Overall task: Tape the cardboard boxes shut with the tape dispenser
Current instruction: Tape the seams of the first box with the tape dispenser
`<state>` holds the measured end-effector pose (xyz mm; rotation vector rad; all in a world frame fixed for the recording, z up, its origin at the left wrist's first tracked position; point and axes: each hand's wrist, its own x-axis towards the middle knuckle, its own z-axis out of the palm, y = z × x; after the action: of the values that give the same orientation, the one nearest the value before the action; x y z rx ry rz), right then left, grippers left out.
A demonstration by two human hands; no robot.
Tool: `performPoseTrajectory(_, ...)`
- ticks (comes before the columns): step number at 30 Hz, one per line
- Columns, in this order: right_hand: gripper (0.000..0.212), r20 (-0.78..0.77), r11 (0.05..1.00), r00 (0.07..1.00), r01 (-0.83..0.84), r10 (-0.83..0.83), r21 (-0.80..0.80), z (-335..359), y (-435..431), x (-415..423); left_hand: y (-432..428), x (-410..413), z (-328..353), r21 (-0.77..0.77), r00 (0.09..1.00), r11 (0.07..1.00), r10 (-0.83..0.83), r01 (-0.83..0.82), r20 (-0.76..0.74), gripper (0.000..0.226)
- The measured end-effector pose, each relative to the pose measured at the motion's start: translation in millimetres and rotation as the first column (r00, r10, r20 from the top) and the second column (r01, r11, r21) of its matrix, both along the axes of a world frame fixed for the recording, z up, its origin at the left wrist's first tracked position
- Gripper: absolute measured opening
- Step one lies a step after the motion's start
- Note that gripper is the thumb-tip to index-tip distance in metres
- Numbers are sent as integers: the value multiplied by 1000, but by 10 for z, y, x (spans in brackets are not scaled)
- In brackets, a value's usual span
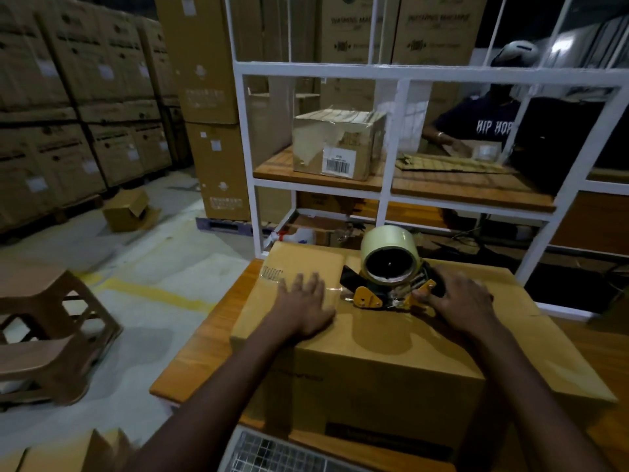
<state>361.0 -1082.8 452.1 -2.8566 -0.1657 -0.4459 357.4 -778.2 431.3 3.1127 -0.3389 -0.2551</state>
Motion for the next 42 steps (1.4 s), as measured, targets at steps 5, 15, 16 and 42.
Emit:
performPoseTrajectory(5,69,28,999,999,-29,29,20,-29,-20,17,-86,-47,-60,-16,1000,1000,-4,4,16,73)
performPoseTrajectory(15,76,-18,992,999,-28,31,124,45,-442,0,410,96,-62,20,977,978,205,-207,65,73)
performPoseTrajectory(16,80,-18,993,1000,-12,14,116,61,-566,-24,418,103,-62,23,976,978,206,-208,65,73)
performPoseTrajectory(42,110,-116,924,972,231,-205,305,-174,-1316,-268,1041,590,58,116,993,987,115,-111,-30,71)
